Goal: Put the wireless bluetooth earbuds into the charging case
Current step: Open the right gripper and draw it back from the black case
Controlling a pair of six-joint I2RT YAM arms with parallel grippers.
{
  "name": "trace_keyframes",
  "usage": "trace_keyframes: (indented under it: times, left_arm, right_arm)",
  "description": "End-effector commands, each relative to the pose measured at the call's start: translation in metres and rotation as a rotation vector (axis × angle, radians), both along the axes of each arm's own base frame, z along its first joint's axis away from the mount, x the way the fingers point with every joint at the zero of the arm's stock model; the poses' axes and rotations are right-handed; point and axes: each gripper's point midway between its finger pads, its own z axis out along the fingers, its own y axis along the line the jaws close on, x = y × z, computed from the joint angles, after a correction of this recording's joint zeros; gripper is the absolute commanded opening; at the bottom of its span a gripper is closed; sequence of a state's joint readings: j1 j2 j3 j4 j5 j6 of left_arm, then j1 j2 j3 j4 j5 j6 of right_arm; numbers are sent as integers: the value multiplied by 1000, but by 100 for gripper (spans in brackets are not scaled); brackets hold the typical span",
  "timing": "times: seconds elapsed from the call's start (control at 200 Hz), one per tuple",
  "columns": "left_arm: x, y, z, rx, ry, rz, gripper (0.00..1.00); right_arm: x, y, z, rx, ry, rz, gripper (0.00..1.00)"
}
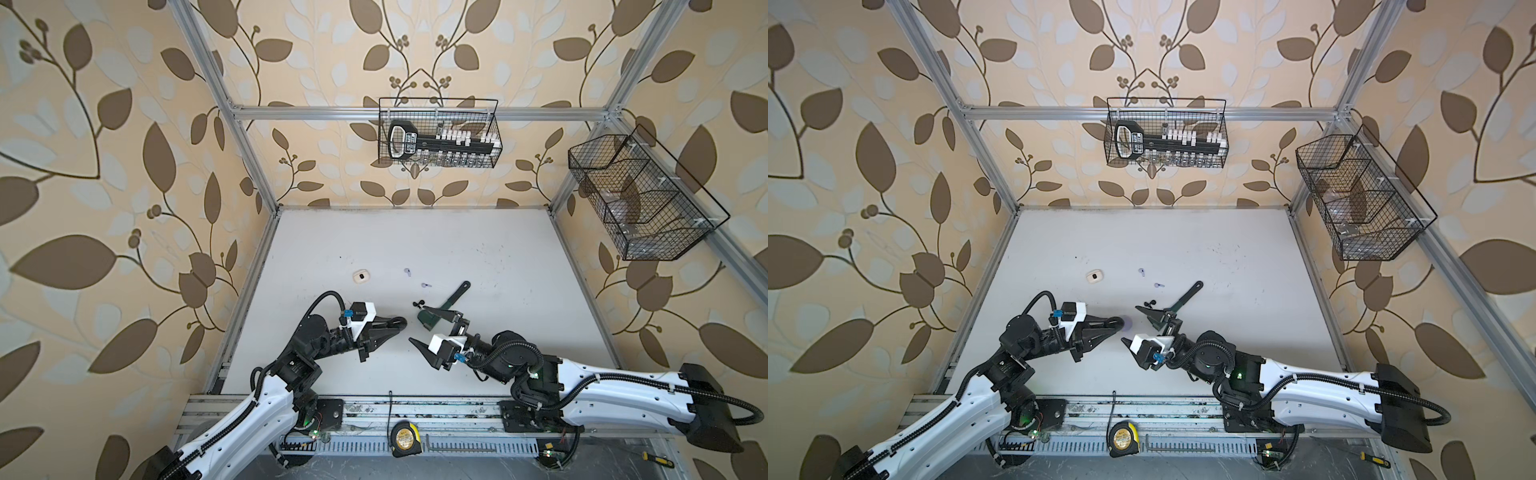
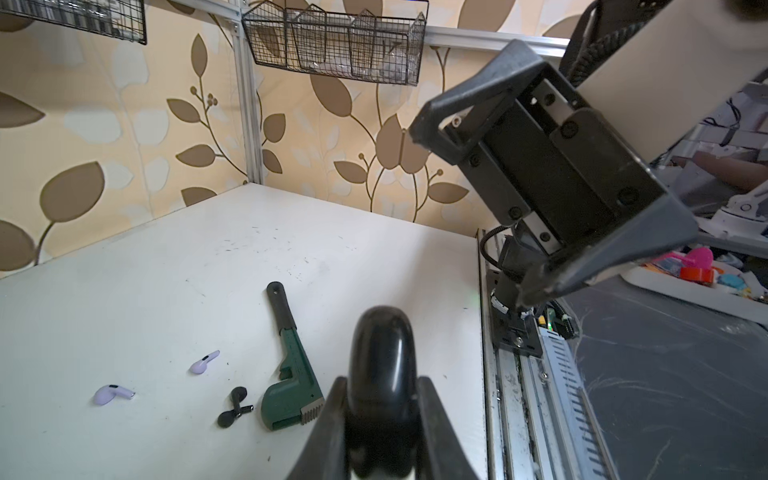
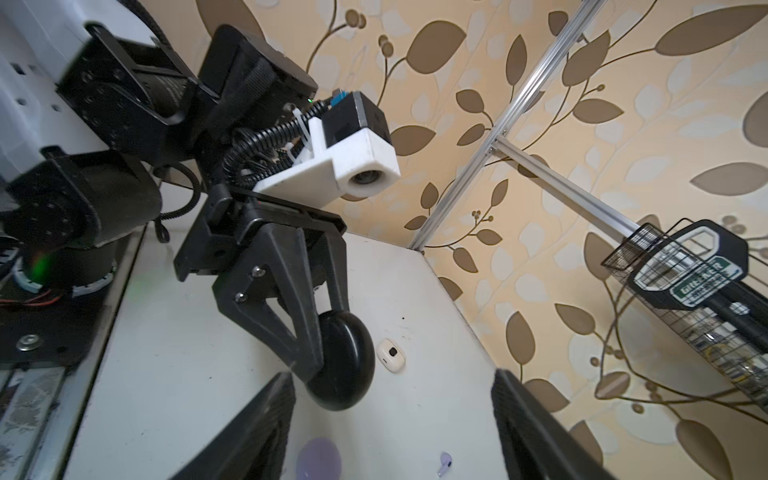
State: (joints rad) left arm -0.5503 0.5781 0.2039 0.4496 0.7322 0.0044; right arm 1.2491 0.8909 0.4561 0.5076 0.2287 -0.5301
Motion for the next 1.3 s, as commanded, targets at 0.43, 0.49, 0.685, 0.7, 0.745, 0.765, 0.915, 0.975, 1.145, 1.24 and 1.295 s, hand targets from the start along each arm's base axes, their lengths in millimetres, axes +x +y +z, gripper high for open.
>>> trace_keyframes:
  times: [0.43, 0.49, 0.685, 0.7, 0.745, 0.765, 0.915, 0.975, 1.145, 1.24, 1.295]
  left_arm:
    - [-19, -4, 20, -30, -154, -104, 0]
    - [-19, -4, 20, -31, -157, -107, 0]
    - [-22, -5, 20, -30, -162, -122, 0]
    - [-23, -5, 20, -30, -162, -124, 0]
    - [-24, -5, 20, -30, -163, -132, 0]
    - [-25, -5, 21, -31, -166, -135, 0]
    - [-31, -6, 21, -34, -181, -162, 0]
    - [-33, -5, 21, -35, -185, -168, 0]
    - [-35, -5, 22, -37, -196, -173, 0]
    - [-35, -5, 21, -35, -196, -176, 0]
    - [-36, -5, 21, -36, -200, -177, 0]
  right_arm:
    - [0, 30, 9, 62, 91, 50, 72]
    - [0, 29, 10, 66, 92, 47, 71]
    - [5, 28, 8, 63, 88, 19, 68]
    - [5, 28, 8, 62, 87, 16, 68]
    - [8, 28, 7, 59, 88, 3, 67]
    - [10, 28, 7, 59, 87, -7, 67]
    - [19, 27, 6, 57, 92, -50, 64]
    - [21, 26, 7, 61, 92, -58, 64]
    - [25, 19, 14, 94, 106, -74, 60]
    - [28, 15, 17, 114, 120, -83, 60]
    - [30, 14, 17, 119, 126, -87, 59]
